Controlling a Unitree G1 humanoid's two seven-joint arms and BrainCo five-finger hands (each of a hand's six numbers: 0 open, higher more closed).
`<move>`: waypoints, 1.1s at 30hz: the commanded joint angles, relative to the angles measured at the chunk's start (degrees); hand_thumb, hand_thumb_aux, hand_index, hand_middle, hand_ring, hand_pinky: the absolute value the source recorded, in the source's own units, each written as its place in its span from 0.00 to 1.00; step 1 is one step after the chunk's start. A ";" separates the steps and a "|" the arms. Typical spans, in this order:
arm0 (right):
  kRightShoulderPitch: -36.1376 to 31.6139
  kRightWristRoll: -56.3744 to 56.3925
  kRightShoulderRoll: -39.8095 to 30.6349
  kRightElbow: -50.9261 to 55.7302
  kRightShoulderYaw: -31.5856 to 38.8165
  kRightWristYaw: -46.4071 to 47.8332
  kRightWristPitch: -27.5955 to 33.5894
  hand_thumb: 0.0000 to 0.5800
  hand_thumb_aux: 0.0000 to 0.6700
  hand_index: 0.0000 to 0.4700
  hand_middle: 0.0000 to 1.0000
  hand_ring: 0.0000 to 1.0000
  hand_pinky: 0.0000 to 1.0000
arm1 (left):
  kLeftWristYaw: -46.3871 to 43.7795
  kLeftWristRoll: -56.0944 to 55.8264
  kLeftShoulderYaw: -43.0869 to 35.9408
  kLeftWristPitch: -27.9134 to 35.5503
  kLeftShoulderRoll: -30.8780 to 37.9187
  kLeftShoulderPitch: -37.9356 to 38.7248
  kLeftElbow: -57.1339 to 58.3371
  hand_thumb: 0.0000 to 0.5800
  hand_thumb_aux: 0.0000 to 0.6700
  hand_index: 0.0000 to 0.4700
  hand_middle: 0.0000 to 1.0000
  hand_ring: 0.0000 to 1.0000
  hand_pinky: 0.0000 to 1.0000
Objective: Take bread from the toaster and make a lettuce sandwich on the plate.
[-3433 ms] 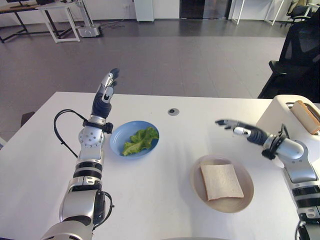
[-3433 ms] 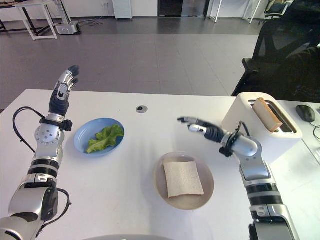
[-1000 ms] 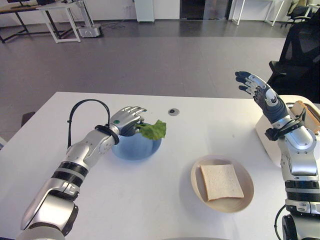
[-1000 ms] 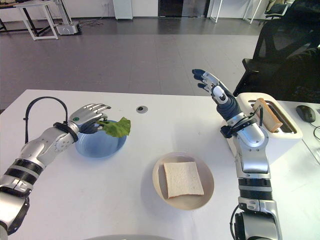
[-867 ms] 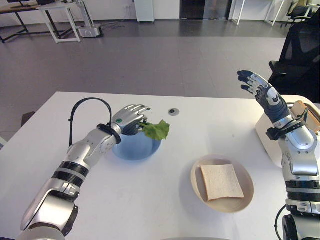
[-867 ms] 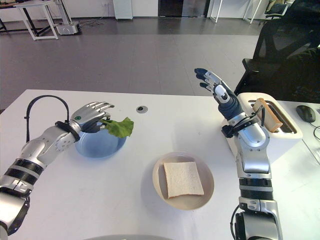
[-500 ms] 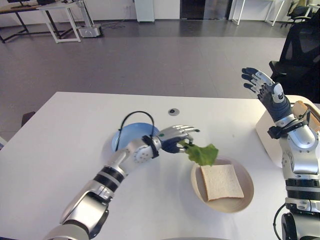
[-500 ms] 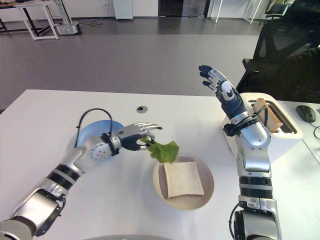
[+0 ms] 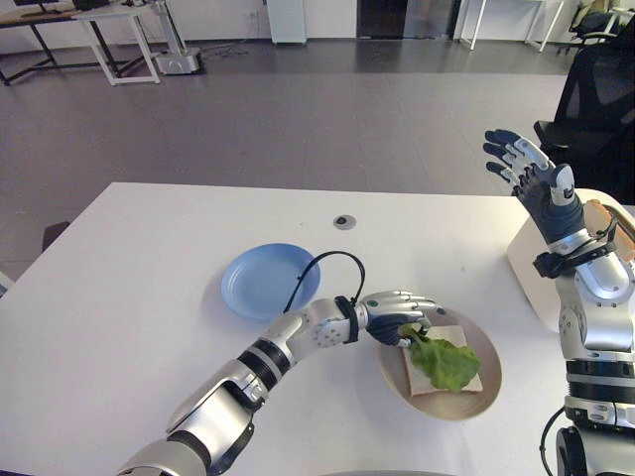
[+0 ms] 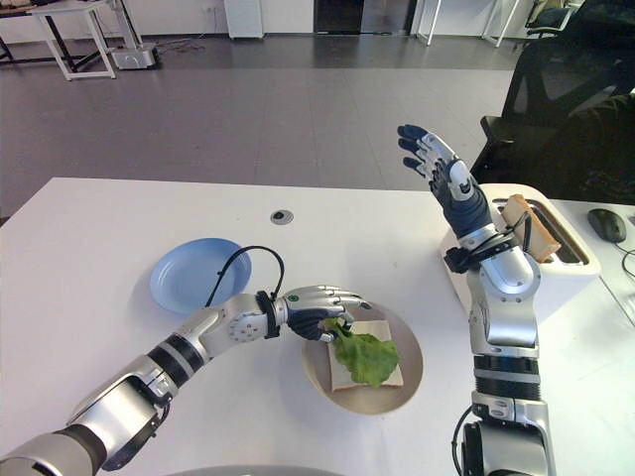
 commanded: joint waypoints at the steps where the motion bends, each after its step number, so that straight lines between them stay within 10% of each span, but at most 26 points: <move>1: 0.30 0.28 -0.13 -0.64 -0.17 0.39 0.48 0.00 0.00 0.00 0.00 0.00 0.00 | 1.51 1.83 -0.57 0.38 -0.23 -0.04 1.15 0.00 0.00 0.00 0.00 0.00 0.00; 9: -0.62 -2.20 -0.83 0.23 -1.48 -2.33 -0.86 0.00 0.00 0.00 0.00 0.00 0.00 | 5.21 -1.40 3.19 -2.68 0.11 -0.97 -1.47 0.00 0.00 0.00 0.00 0.00 0.00; 12: -1.73 -26.40 -6.32 -0.77 -4.66 -21.10 -7.72 0.00 0.00 0.00 0.00 0.00 0.00 | 7.13 -1.75 5.99 -2.88 1.40 -1.74 -2.52 0.00 0.00 0.00 0.00 0.00 0.00; 19: 1.29 -57.61 -16.69 -0.90 -2.46 -36.59 3.50 0.00 0.00 0.00 0.00 0.00 0.00 | 10.62 -1.48 12.84 0.61 5.85 -2.29 -3.43 0.00 0.00 0.00 0.00 0.00 0.00; 33: 5.96 -56.62 -19.33 7.44 1.12 -19.98 25.23 0.00 0.00 0.00 0.00 0.00 0.00 | 9.99 -4.35 18.17 5.61 10.69 0.51 -5.40 0.00 0.00 0.00 0.00 0.00 0.00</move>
